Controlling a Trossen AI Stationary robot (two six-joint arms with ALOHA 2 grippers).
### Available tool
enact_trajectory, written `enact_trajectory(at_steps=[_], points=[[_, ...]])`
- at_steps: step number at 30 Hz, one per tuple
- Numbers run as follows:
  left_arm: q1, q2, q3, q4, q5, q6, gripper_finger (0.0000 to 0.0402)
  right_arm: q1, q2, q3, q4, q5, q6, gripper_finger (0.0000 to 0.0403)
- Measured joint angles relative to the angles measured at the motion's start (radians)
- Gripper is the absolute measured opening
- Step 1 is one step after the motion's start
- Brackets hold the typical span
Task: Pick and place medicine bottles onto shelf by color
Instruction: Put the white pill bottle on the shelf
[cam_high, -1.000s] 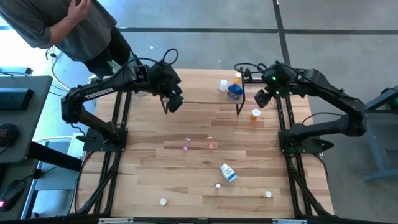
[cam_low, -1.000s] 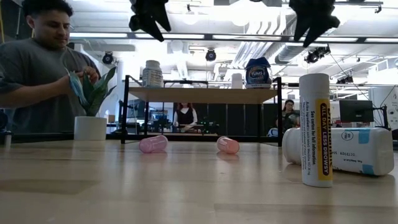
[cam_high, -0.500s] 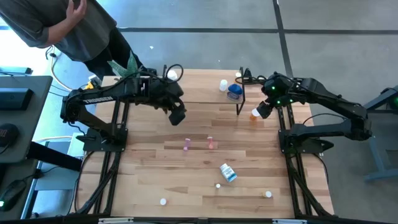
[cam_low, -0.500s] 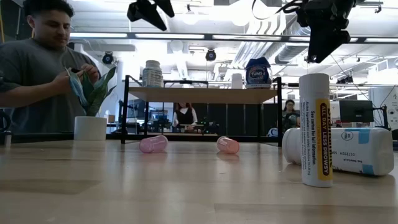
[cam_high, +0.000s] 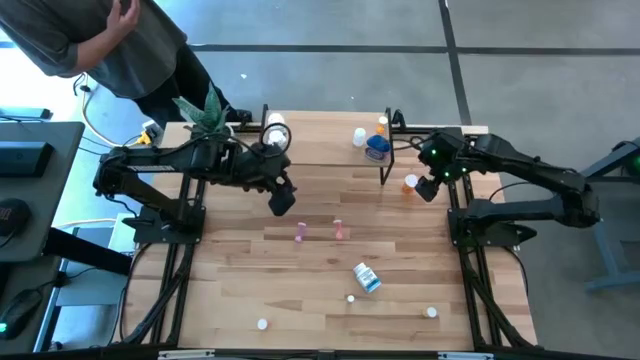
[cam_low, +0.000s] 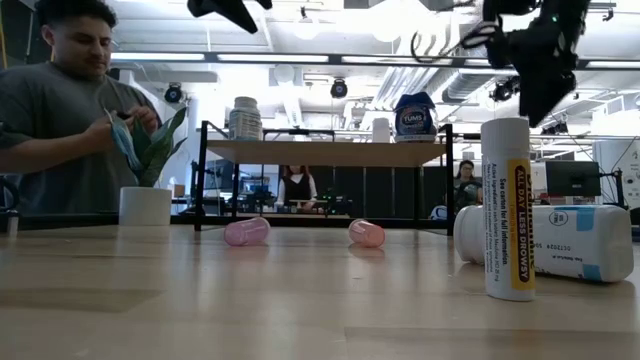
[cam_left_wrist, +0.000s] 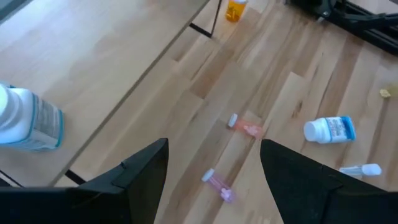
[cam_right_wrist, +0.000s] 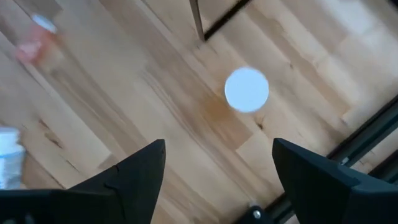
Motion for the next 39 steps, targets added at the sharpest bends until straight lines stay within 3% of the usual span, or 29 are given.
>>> enact_trajectory(at_steps=[10, 22, 25, 28, 39], points=[[-0.021, 0.002, 0.0, -0.001, -0.02, -0.031, 0.0243, -0.001, -0.011, -0.155, 0.116, -0.061, -0.079, 0.0287], [-0.02, 0.002, 0.0, -0.001, -0.041, -0.033, 0.0243, -0.001, -0.011, -0.162, 0.199, -0.144, -0.22, 0.0287], [-0.02, 0.002, 0.0, -0.001, -0.041, -0.034, 0.0244, 0.016, -0.011, -0.162, 0.226, -0.245, -0.169, 0.0287], [-0.02, 0.002, 0.0, -0.001, -0.041, -0.034, 0.0244, 0.082, -0.011, -0.162, 0.24, -0.275, -0.107, 0.0287], [-0.042, 0.002, 0.0, -0.037, -0.047, -0.021, 0.0244, 0.436, -0.011, -0.162, 0.406, -0.162, 0.278, 0.0287]])
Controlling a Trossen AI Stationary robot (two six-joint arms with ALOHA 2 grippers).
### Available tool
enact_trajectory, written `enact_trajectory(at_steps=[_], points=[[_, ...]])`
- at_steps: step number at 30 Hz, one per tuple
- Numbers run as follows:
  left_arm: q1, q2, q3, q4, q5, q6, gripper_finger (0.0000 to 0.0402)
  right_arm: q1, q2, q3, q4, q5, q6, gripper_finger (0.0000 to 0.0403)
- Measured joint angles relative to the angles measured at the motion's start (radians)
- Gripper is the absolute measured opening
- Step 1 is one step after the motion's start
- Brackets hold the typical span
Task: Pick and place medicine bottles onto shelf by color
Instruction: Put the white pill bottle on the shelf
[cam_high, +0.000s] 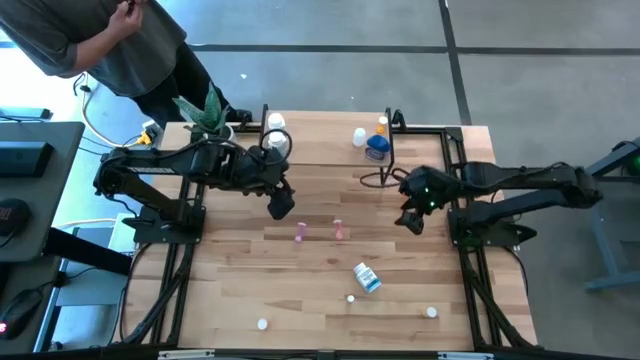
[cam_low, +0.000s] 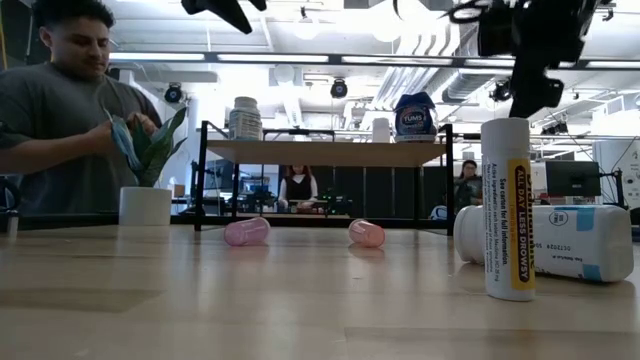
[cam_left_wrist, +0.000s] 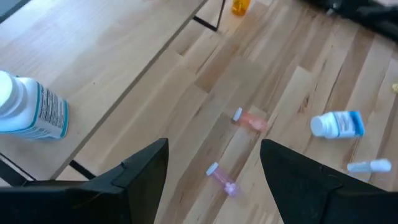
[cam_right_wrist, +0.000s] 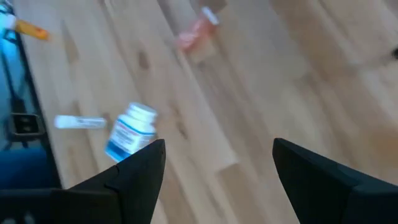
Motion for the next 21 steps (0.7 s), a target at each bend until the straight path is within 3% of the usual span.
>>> enact_trajectory(at_steps=[13, 21], points=[[-0.153, 0.0, -0.096, 0.043, -0.031, -0.035, 0.0243, 0.386, 0.031, 0.0, 0.059, 0.13, 0.54, 0.0287], [-0.257, 0.001, -0.195, 0.14, -0.031, -0.114, 0.0243, 0.468, 0.196, 0.044, 0.218, 0.171, 0.618, 0.0287]])
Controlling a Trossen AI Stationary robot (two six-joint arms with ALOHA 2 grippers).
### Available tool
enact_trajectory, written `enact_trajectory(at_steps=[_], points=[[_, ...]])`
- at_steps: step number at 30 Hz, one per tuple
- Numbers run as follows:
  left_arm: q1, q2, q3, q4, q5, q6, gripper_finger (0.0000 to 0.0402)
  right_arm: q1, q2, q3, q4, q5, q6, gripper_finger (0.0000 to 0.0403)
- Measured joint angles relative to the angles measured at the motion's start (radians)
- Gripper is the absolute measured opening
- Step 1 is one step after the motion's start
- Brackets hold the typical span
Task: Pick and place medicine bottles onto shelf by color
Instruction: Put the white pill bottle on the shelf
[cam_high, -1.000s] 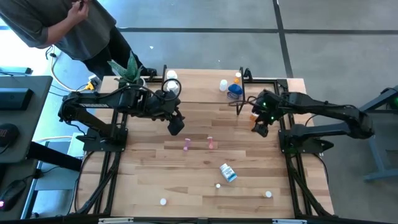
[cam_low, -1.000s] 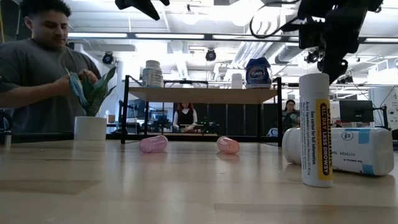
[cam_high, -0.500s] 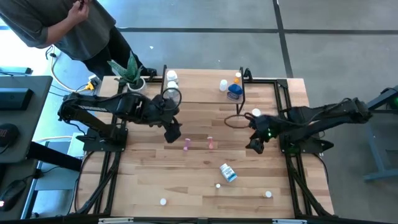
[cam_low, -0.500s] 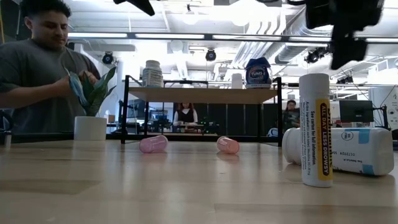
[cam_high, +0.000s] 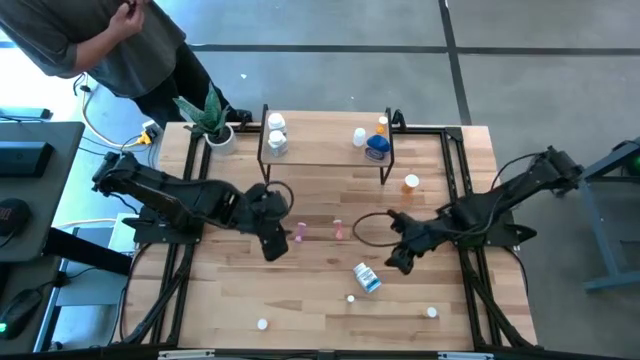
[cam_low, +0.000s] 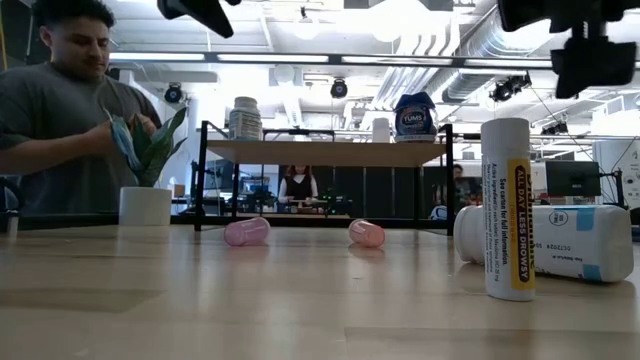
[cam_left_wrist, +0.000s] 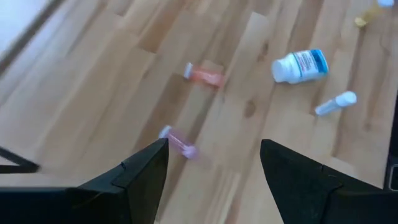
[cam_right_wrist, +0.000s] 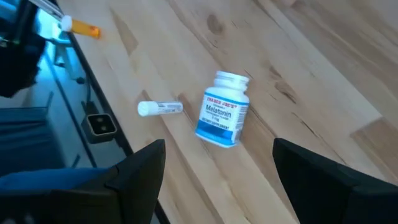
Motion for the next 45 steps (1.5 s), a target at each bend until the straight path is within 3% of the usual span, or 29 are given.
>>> enact_trajectory(at_steps=[8, 18, 45], points=[[-0.066, 0.0, -0.092, 0.102, 0.0, -0.05, 0.0243, -0.011, 0.254, 0.216, -0.097, 0.044, -0.081, 0.0287], [-0.072, -0.014, -0.117, -0.032, 0.001, -0.082, 0.0243, -0.029, 0.454, 0.305, -0.111, 0.062, -0.068, 0.0287], [-0.071, -0.037, -0.116, -0.083, 0.012, -0.073, 0.0243, -0.09, 0.659, 0.31, -0.053, -0.031, -0.024, 0.0287]])
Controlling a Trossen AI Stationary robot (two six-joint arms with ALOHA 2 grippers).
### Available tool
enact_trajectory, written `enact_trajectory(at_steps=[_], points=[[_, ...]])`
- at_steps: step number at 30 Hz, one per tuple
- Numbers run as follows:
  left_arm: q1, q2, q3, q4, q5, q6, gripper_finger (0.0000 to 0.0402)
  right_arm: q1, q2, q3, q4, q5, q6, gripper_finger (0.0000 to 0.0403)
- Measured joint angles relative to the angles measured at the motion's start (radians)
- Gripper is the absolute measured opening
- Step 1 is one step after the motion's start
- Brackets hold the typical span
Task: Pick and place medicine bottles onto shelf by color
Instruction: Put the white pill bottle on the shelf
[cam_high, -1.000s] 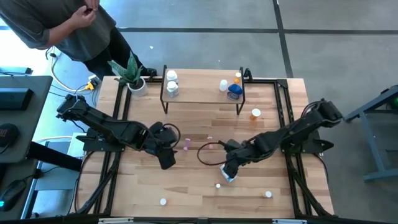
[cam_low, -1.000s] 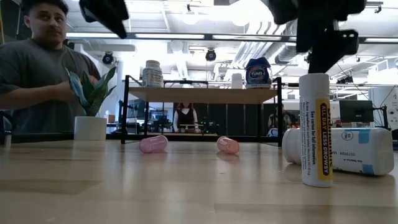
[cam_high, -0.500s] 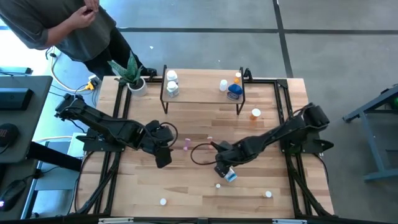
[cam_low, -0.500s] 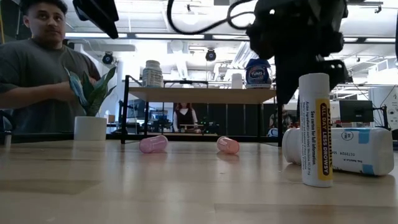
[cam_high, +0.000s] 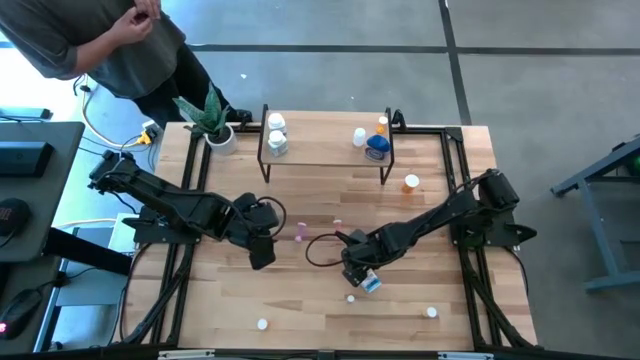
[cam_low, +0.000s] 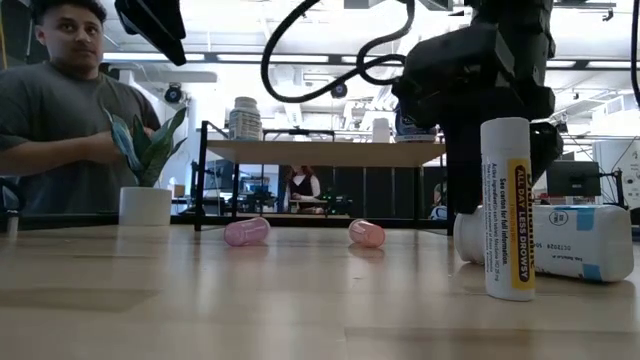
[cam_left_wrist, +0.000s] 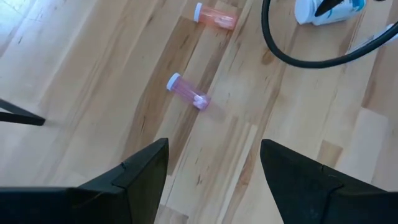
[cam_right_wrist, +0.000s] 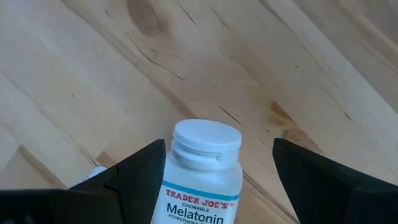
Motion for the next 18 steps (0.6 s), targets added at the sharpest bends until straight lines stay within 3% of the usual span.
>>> enact_trajectory(at_steps=[13, 18], points=[[0.003, 0.001, 0.0, -0.013, -0.001, 0.02, 0.0243, -0.023, 0.047, 0.0, 0.034, -0.05, 0.005, 0.0286], [0.003, 0.0, 0.0, -0.021, -0.003, 0.02, 0.0243, -0.023, 0.049, -0.001, 0.029, -0.068, 0.024, 0.026]])
